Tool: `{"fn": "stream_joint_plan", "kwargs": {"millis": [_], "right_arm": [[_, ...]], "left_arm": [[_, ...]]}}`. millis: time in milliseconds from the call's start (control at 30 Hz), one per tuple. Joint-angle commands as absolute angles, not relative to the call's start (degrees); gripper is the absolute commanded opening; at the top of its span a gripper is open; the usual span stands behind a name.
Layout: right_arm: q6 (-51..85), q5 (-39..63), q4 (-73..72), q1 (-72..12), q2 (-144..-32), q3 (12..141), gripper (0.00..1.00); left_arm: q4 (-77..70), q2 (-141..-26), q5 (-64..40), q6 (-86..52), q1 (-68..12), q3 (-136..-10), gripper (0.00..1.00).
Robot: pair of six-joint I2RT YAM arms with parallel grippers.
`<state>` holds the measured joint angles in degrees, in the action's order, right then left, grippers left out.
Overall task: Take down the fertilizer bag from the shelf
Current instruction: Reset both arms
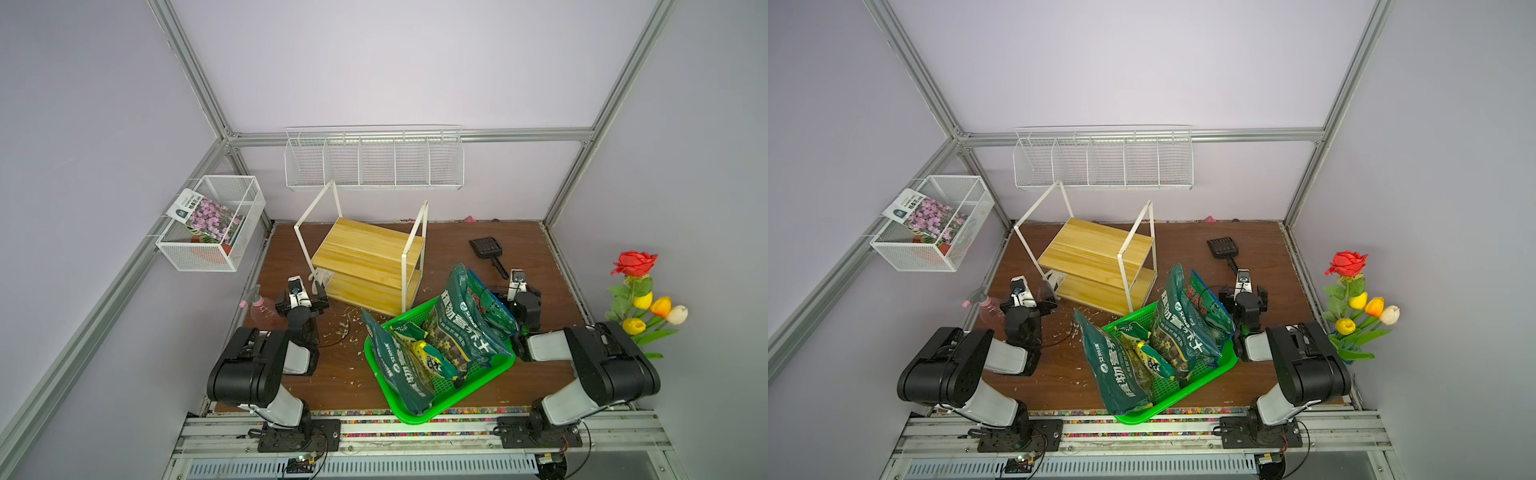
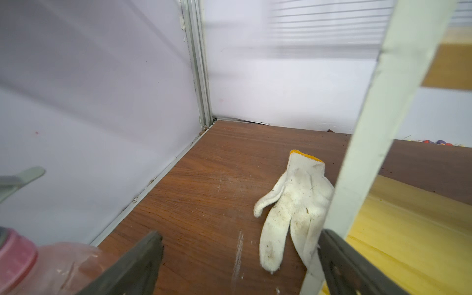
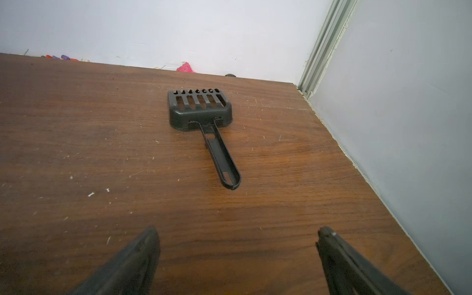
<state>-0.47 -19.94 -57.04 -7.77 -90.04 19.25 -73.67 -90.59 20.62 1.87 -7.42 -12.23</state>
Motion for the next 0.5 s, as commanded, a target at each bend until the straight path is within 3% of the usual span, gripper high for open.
{"fn": "stream_joint_plan", "kwargs": {"millis": [0, 400, 467], "right_arm": [[0.18, -21.02, -58.43, -7.47, -90.42, 19.75, 0.99], [0.18, -21.07, -58.45, -7.53, -90.44, 19.76, 0.99], [0.18, -21.06, -58.37, -7.51, -90.52, 19.72, 0.99]], "left_arm": [[-74.77, -90.9, 20.22, 2.54, -7.65, -12.9, 0.99], [-74.45, -90.81, 19.75, 2.3, -7.23, -12.94, 0.99], [-67.19, -89.86, 17.68, 1.1, -5.81, -16.12, 1.0]]}}
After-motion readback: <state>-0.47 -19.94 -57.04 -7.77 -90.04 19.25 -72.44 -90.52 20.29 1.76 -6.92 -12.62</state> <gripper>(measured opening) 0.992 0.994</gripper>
